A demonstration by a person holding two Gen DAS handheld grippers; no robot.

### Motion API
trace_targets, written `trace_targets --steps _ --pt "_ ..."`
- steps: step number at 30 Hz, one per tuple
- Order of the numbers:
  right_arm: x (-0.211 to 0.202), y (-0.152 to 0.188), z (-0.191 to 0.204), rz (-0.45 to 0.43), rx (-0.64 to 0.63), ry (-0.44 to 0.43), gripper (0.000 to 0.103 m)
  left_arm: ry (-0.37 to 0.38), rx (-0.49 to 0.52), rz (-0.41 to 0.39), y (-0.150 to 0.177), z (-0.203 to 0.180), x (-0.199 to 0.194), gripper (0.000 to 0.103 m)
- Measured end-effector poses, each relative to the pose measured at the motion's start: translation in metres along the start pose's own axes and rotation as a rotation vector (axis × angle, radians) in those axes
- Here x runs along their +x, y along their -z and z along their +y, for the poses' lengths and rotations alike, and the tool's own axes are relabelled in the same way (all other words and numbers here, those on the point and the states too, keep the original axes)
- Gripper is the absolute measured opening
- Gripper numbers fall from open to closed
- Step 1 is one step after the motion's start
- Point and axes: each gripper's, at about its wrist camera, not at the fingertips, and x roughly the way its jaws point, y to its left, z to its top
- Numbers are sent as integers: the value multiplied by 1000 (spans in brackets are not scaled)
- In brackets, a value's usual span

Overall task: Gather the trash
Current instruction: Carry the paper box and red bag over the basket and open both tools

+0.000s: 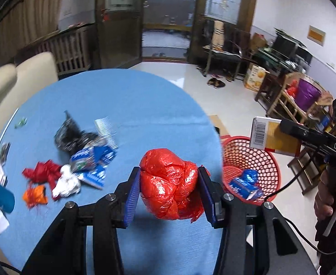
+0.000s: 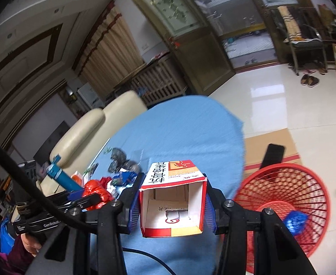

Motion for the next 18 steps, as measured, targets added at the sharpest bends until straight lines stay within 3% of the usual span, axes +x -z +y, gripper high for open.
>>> trace_targets --steps 12,18 --pt "-79 -6 -85 -156 137 149 49 89 187 16 -31 -92 17 50" --pt "-93 3 -125 -153 222 196 49 143 262 69 -36 -137 46 51"
